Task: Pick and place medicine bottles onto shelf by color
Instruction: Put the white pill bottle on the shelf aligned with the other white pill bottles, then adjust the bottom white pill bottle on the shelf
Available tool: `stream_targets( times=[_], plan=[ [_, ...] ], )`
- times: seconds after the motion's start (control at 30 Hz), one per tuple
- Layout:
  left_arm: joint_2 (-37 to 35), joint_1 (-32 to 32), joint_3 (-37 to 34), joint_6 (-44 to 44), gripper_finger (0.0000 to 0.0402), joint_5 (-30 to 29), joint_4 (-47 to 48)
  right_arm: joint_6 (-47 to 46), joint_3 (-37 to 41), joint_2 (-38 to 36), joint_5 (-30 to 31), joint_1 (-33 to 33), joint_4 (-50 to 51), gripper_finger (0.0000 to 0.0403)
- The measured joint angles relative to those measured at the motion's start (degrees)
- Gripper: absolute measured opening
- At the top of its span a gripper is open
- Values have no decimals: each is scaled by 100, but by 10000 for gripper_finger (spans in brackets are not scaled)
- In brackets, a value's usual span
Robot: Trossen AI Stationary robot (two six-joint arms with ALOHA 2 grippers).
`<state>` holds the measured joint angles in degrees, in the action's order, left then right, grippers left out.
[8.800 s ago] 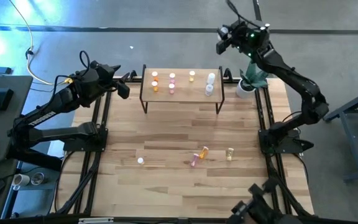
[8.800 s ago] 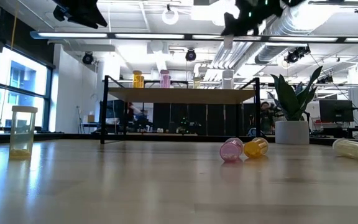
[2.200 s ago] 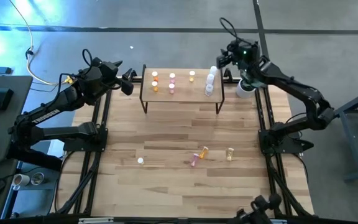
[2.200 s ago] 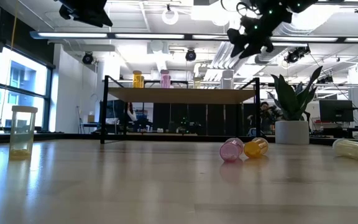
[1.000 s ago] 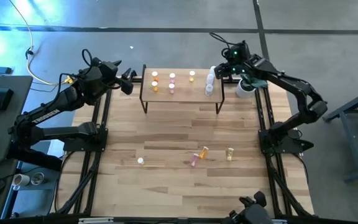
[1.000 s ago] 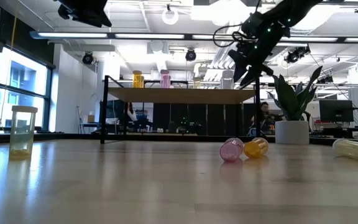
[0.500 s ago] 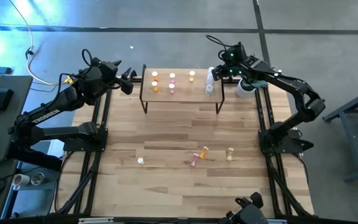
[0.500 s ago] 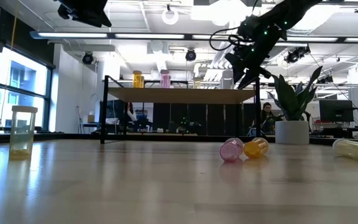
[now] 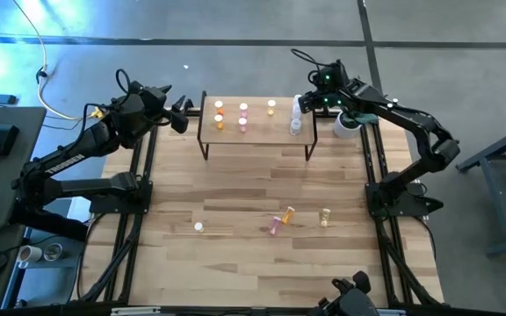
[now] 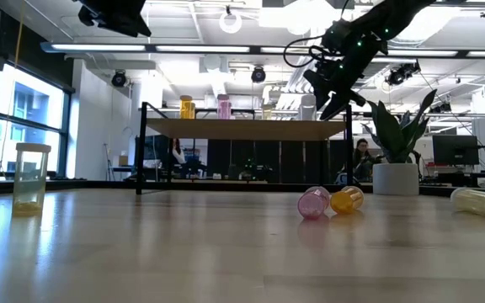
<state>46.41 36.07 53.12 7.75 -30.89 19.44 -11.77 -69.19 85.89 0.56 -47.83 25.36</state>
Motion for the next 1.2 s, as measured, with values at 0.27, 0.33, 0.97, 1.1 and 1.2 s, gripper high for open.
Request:
stream_targets(
  times=[0.27, 0.33, 0.97, 1.1, 1.2],
  plan=[
    [0, 1, 0, 0, 227, 0, 0, 6, 0, 0, -147, 0, -63, 177],
    [0, 2, 0, 0, 227, 0, 1, 6, 0, 0, -108, 0, -68, 177],
    [-2, 2, 2, -5, 227, -527, 70, 1089, -1742, -17, -242, 468, 1862, 177],
    [-2, 0, 2, -3, 227, -533, 70, 1319, -1934, -17, -571, 684, 2238, 177],
    [-2, 2, 2, -11, 227, -535, 68, 1298, -1934, -15, -842, 844, 2416, 177]
  ],
)
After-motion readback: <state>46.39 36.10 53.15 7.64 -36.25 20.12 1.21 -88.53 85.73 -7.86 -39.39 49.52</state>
